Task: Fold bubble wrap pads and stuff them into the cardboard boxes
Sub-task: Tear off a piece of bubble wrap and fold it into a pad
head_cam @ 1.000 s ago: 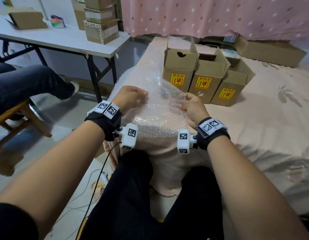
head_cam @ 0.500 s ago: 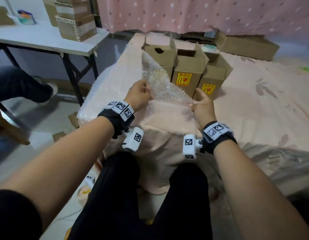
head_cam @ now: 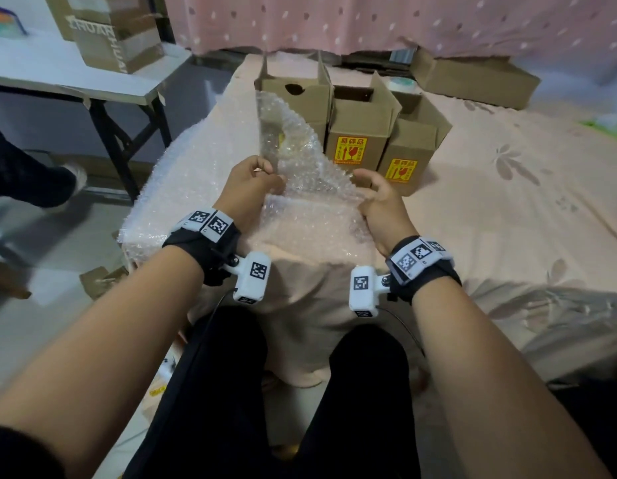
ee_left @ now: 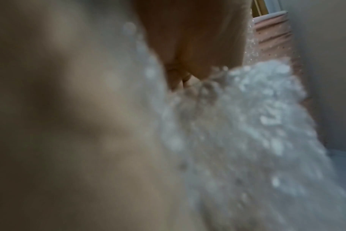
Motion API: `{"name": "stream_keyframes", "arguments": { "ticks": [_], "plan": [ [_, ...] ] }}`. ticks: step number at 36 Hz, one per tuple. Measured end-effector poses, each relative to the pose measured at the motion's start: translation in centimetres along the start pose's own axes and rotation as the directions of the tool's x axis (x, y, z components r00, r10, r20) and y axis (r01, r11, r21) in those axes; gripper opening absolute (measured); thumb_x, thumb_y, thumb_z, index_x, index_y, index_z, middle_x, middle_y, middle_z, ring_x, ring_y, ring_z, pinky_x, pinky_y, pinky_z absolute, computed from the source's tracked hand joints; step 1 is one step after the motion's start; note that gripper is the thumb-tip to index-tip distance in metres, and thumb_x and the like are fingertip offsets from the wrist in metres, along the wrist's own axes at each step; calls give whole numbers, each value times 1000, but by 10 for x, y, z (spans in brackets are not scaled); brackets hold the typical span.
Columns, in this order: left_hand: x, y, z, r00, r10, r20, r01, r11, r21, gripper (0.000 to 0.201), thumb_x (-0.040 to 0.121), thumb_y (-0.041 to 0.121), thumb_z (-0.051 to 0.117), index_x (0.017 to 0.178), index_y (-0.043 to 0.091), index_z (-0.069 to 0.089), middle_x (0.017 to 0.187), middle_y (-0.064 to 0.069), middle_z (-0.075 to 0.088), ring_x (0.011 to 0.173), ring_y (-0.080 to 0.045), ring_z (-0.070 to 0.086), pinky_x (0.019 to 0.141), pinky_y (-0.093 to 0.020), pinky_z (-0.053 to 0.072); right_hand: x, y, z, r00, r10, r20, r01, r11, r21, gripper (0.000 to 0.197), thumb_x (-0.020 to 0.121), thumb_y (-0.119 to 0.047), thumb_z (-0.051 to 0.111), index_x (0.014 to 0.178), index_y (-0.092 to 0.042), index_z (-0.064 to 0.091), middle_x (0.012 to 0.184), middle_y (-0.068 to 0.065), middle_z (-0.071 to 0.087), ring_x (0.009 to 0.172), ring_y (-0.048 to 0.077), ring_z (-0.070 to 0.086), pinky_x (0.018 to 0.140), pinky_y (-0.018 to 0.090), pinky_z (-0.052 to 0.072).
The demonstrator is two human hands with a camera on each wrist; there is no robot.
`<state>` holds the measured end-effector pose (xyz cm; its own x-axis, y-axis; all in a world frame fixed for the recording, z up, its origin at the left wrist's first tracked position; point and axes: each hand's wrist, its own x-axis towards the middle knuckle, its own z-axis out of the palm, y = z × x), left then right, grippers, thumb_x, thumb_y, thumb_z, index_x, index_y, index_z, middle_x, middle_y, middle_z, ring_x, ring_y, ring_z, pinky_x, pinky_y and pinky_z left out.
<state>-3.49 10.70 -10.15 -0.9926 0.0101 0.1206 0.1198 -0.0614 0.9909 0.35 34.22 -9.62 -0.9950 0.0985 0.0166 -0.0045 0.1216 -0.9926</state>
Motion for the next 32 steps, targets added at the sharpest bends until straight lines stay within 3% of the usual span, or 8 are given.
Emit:
{"name": "stream_keyframes", "arguments": {
  "ticks": [5,12,15,17,21,24,28,32],
  "plan": [
    [-8,6,4,998,24,60,-23,1000,-12,11,95,13,66,92,8,57,74,1,63,62,-14,58,63,-21,51,5,-7,6,986,137,90,-132,989,-66,11,82,-21,72,93,-21,71,108,11,72,101,34,69,91,58,55],
    [-15,9,3,986,-86,145,81,996,36,21,91,35,70,93,14,75,107,7,74,108,-9,64,88,-31,44,12,-17,-3,937,281,206,-246,952,-180,55,83,-72,57,120,-33,70,113,-7,69,115,21,62,102,45,39],
    [-18,12,3,980,-85,180,87,996,-2,19,89,22,74,98,6,71,94,-6,73,89,-13,70,80,-22,55,10,-18,-3,933,265,244,-203,946,-252,48,82,-64,67,113,-28,74,115,-6,73,115,21,64,109,49,39],
    [-18,11,1,979,-80,189,88,995,-37,17,89,16,73,103,5,71,98,-14,72,90,-26,71,82,-37,59,8,-17,-3,932,219,288,-175,970,-172,34,83,-50,73,103,-23,77,105,-1,76,102,19,69,103,45,46],
    [-19,13,3,991,-62,116,56,997,56,17,95,-2,60,96,11,71,77,-2,71,63,-12,66,56,-26,53,-1,-15,-7,899,182,399,-221,974,52,32,80,-25,78,107,-8,69,103,11,73,96,25,68,93,45,50],
    [-23,18,4,988,-66,142,52,994,97,16,97,-6,54,100,-1,70,57,7,65,43,-2,55,41,-16,42,-1,-15,-8,873,201,445,-279,953,117,53,77,-28,83,119,-1,64,114,19,69,110,35,62,107,53,43],
    [-26,22,4,982,-120,149,102,987,125,19,94,-11,49,101,-10,67,50,8,60,37,-2,49,36,-15,38,5,-18,-9,827,299,475,-402,906,129,74,57,-45,94,114,-7,66,105,14,69,93,30,65,108,52,41],
    [-24,23,3,972,-166,169,145,981,132,26,91,-14,51,78,3,67,50,4,63,39,-6,56,39,-18,41,9,-19,-8,792,315,523,-387,922,32,55,77,-42,81,116,-6,68,104,13,70,91,27,67,95,45,52]
  ]
}}
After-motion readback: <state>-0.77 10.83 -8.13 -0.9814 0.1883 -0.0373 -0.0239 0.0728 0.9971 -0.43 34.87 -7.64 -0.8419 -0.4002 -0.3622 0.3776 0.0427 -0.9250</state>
